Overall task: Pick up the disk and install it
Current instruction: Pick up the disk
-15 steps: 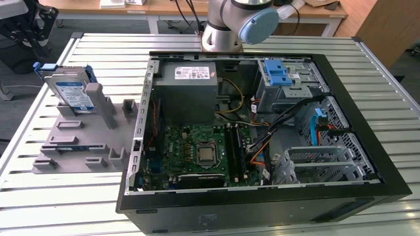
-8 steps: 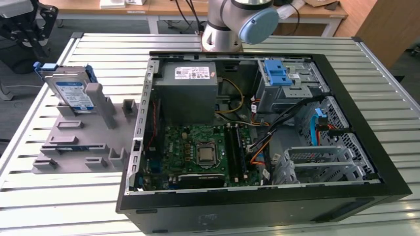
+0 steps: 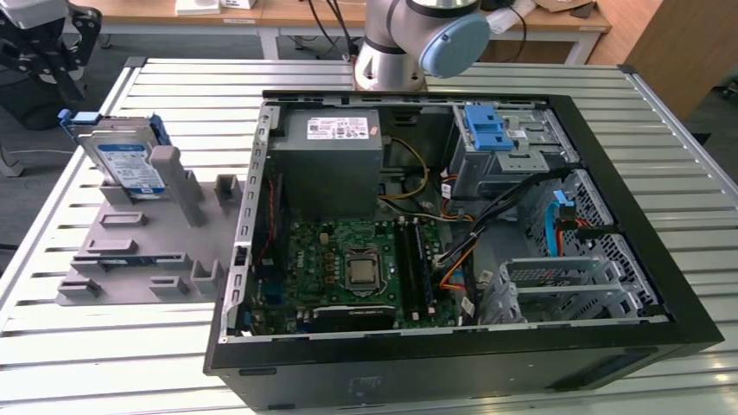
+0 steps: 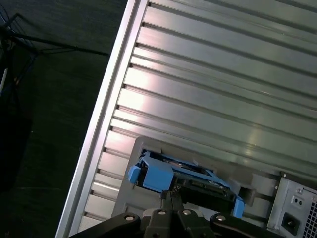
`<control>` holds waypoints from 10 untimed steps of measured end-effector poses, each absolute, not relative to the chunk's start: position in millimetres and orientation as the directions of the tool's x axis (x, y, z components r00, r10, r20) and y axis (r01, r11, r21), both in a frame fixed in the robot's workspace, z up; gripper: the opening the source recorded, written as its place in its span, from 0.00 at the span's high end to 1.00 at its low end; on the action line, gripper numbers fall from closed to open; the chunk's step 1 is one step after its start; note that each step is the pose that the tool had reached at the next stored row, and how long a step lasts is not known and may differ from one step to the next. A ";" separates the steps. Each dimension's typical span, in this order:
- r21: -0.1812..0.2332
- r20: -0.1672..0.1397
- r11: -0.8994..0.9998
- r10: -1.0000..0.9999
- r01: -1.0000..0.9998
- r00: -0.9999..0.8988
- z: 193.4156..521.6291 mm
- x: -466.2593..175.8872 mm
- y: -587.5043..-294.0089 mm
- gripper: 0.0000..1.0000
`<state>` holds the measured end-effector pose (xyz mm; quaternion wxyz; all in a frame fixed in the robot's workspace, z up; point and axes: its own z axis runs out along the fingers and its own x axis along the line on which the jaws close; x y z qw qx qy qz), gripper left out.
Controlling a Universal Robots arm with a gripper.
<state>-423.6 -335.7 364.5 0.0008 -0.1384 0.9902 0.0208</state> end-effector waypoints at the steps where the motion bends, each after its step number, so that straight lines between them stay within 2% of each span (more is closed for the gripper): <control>1: 0.041 -0.007 0.958 -0.283 -0.283 -0.959 364.5 -423.6 -335.8 0.89; 10: 0.041 -0.007 0.944 -0.326 -0.326 -0.945 364.5 -423.6 -335.7 0.89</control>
